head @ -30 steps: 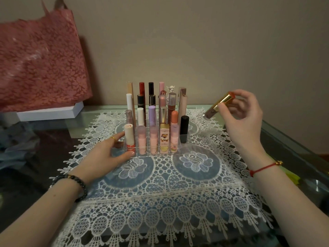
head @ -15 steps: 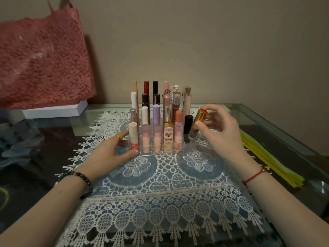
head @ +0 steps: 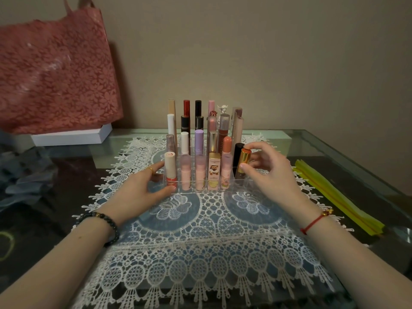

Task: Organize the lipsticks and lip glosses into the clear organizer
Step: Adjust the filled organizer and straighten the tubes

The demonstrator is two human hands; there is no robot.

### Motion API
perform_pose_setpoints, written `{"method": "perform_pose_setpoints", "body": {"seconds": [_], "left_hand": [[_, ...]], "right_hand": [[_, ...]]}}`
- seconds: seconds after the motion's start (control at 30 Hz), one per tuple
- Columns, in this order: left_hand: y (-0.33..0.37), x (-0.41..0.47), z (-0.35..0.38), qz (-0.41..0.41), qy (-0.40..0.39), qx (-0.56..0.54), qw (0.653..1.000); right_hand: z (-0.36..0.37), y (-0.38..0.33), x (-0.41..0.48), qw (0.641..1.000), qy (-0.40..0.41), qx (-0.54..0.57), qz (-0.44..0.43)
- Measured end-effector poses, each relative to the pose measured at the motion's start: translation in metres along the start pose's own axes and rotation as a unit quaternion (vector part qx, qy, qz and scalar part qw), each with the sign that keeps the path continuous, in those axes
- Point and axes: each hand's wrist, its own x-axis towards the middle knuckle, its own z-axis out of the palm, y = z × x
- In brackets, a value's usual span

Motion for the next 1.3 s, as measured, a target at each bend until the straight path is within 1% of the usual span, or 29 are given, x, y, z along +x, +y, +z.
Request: {"method": "perform_pose_setpoints", "body": {"seconds": [0.33,0.57,0.7,0.8,0.87,0.97,1.13,1.23,1.3], "left_hand": [[0.000,0.000,0.000,-0.003,0.001,0.007,1.000],[0.001,-0.001,-0.001,0.001,0.002,0.012,1.000],[0.001,0.000,-0.001,0.001,0.003,0.013,1.000],[0.001,-0.001,0.000,-0.004,0.001,-0.003,1.000],[0.002,-0.001,0.000,-0.002,0.000,-0.001,1.000],[0.005,-0.002,-0.001,-0.001,-0.007,0.008,1.000],[0.004,-0.002,-0.002,-0.007,-0.005,0.021,1.000],[0.005,-0.002,-0.002,-0.011,-0.005,0.014,1.000],[0.006,-0.002,-0.001,-0.015,-0.006,0.008,1.000]], "right_hand": [[0.002,0.003,0.000,1.000,-0.015,-0.021,0.007],[0.001,0.001,-0.001,1.000,-0.010,-0.022,0.009],[-0.005,-0.006,0.005,1.000,0.028,0.013,0.004],[-0.012,-0.014,0.015,0.997,0.073,0.012,-0.010],[-0.016,-0.021,0.024,0.996,0.081,-0.002,-0.025],[-0.018,-0.034,0.043,0.996,0.062,-0.038,-0.047],[-0.012,-0.059,0.071,0.993,-0.001,-0.089,-0.082],[-0.004,-0.072,0.082,0.984,-0.039,-0.134,-0.113],[0.003,-0.077,0.090,0.971,-0.058,-0.189,-0.132]]}}
